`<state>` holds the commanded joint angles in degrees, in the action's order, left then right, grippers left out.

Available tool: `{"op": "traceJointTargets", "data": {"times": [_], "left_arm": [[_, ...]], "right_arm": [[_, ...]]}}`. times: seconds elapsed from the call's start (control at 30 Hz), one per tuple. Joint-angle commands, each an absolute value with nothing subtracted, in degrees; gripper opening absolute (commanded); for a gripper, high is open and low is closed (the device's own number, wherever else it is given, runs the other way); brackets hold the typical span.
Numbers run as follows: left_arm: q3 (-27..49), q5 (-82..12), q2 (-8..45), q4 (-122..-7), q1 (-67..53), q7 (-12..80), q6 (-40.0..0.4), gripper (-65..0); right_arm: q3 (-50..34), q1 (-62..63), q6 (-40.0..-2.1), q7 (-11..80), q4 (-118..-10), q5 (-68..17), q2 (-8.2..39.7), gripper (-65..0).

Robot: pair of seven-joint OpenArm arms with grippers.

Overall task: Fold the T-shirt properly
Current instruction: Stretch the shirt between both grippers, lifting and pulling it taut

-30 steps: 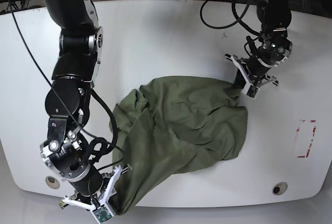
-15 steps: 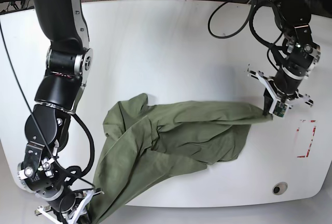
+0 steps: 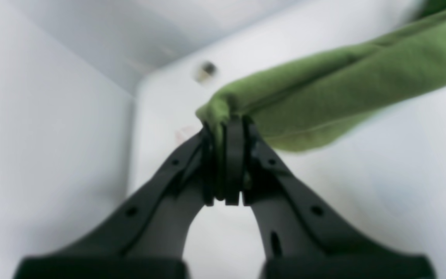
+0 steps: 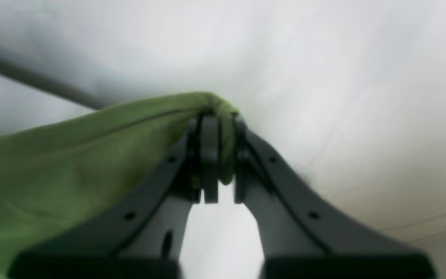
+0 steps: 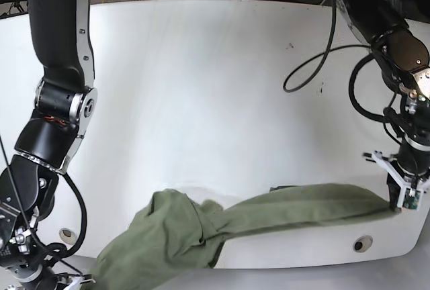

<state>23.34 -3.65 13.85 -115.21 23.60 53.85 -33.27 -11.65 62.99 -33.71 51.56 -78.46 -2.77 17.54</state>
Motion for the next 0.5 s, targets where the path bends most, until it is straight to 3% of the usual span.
{"op": "traceJointTargets", "data": {"times": [0.27,0.5], "left_arm": [[23.2,-3.6,16.2,-115.0,30.3,59.3,-33.4,-65.0],[23.4,-3.7,16.1,-115.1,23.3,59.6,-33.4,-65.0]], "right_arm": [[-12.1,63.2,-33.7,54.8,-78.5,-2.8,21.1,-65.0],[-18.2,53.6,-33.7,55.6,-78.7,-2.8,21.8,-65.0]]}}
